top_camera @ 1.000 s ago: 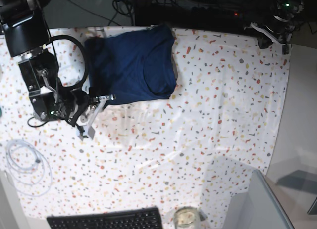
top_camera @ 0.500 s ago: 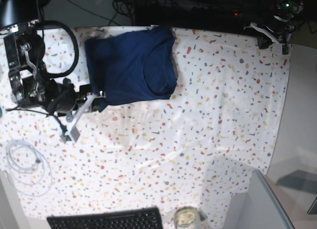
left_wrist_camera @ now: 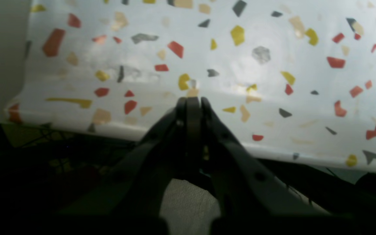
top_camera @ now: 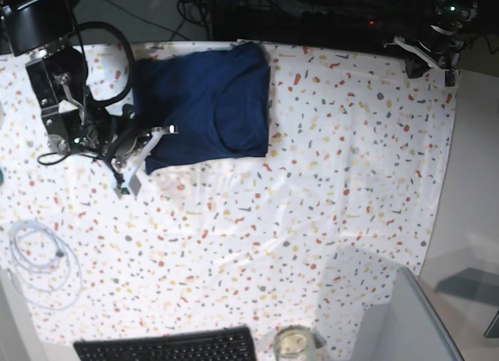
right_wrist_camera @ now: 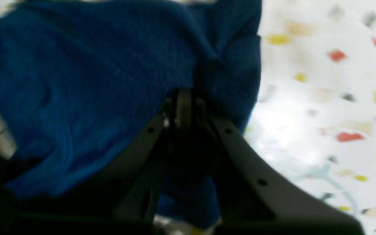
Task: Layout the t-shirt on the table in an organized manner, then fold the t-shirt properly
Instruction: 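Push the shirt's side edge inward with the right gripper, then move the left gripper onto the shirt's opposite edge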
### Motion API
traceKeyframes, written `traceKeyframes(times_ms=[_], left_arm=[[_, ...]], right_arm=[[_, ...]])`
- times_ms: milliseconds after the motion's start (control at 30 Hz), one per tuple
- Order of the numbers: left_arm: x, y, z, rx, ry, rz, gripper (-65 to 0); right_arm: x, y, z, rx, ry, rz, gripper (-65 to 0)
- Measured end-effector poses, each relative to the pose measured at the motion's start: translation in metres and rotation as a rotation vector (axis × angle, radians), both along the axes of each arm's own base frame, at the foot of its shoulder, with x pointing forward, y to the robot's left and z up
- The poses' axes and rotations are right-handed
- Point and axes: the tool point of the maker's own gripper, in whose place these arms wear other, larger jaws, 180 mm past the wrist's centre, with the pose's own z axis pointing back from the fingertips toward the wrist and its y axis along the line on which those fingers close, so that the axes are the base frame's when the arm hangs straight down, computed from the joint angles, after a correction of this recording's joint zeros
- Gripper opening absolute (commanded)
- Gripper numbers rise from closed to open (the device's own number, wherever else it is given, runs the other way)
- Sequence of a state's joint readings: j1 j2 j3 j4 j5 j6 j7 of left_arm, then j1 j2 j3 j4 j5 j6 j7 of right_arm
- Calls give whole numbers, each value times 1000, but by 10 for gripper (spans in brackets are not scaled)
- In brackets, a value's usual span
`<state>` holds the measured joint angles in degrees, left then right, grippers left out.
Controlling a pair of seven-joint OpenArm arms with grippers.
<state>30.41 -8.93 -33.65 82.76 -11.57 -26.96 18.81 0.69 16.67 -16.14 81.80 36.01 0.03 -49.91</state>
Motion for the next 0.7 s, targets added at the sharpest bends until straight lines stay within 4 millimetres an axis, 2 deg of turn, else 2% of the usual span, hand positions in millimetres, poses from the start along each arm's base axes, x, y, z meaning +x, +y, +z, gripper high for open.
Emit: traceKeyframes(times_ms=[67, 133, 333, 433, 533, 600, 700], left_arm=[[0, 0, 0, -1, 0, 0, -650], [0, 0, 0, -1, 0, 0, -650], [0, 0, 0, -1, 1, 0, -650], [0, 0, 0, -1, 0, 1, -650], [2, -7, 0, -12, -11, 8, -650], [10, -28, 3, -35, -26, -46, -650], [34, -86, 15, -103, -80, -227, -650]], right_arm=[[6, -6, -1, -16, -7, -7, -641], [10, -4, 3, -13, -24, -5, -641], [15, 20, 39, 44, -131, 43, -641], [10, 23, 42, 51, -136, 50, -642], [-5, 25, 38, 42, -78, 75, -644], [-7, 28, 42, 49, -80, 84, -644], [-3, 32, 53, 60, -114, 92, -644]])
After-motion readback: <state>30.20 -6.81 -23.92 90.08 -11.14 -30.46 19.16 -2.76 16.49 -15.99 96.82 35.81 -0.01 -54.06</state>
